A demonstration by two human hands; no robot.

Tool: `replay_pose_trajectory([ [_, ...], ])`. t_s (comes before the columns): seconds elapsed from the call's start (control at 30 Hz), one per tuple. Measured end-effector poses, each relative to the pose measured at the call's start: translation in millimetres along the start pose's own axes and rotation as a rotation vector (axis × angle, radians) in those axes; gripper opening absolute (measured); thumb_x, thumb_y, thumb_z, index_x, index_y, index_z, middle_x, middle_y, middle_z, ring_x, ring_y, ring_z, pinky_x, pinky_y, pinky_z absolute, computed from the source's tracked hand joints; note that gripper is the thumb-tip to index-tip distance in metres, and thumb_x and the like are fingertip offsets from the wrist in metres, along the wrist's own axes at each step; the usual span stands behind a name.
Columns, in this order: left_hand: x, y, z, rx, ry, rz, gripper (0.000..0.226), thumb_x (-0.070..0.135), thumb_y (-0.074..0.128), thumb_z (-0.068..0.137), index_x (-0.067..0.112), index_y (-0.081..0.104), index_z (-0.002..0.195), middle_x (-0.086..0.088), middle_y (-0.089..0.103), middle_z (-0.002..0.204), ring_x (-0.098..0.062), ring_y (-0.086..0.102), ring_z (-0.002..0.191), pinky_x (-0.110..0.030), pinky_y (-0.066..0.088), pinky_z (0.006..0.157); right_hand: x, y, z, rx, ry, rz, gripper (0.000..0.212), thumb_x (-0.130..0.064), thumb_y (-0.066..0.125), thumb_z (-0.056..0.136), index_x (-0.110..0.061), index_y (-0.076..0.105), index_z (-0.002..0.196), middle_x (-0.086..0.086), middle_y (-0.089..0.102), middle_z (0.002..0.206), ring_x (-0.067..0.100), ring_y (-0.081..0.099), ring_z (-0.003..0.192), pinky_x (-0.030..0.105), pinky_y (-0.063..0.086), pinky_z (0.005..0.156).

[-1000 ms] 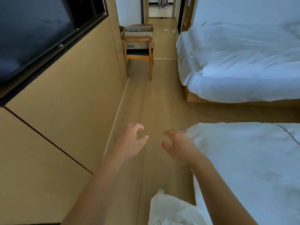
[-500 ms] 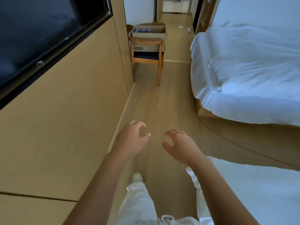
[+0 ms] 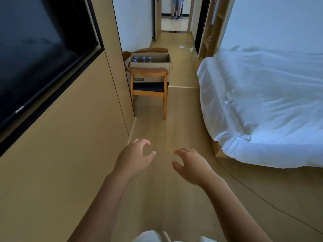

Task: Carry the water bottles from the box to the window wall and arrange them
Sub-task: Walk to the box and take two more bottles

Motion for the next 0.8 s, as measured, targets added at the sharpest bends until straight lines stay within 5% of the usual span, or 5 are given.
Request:
replay_pose_trajectory([
  [0.3,-26,-2,163,-0.050,-0.033,-0.011,0.036,0.039,0.062,0.086,0.024,0.058,0.118,0.007,0.055,0.120,-0.011,0.050,0.083,-0.025,0.039,0.071,23,-18,161,-0.041,0.023,-0.009,0.045,-0.039,0.045,0.094,-0.019,0.046,0.134,-0.001,0.052,0.132,0.020,0.046,0.121,0.035,0.043,0.099],
  [0.57,-21,-1,349,-0.028,-0.060,-0.003,0.039,0.042,0.059,0.088,0.026,0.055,0.123,0.004,0.050,0.135,-0.011,0.055,0.102,-0.024,0.043,0.075,70,-64,345,-0.038,-0.030,-0.004,0.043,-0.039,0.045,0.094,-0.021,0.047,0.133,-0.003,0.053,0.129,0.015,0.048,0.118,0.030,0.044,0.098],
  [0.8,-11,-23,505,0.039,-0.110,-0.037,0.038,0.043,0.057,0.089,0.027,0.054,0.123,0.010,0.050,0.128,-0.005,0.051,0.091,-0.020,0.040,0.067,94,-115,505,-0.076,-0.075,-0.018,0.037,-0.039,0.047,0.093,-0.019,0.053,0.123,-0.002,0.056,0.119,0.015,0.051,0.111,0.029,0.046,0.093],
])
Point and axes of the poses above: each hand's wrist, its own z-axis towards the middle knuckle, its own y-axis out of the palm, x = y × z, the point moved 7 cm from there along z, towards the middle knuckle
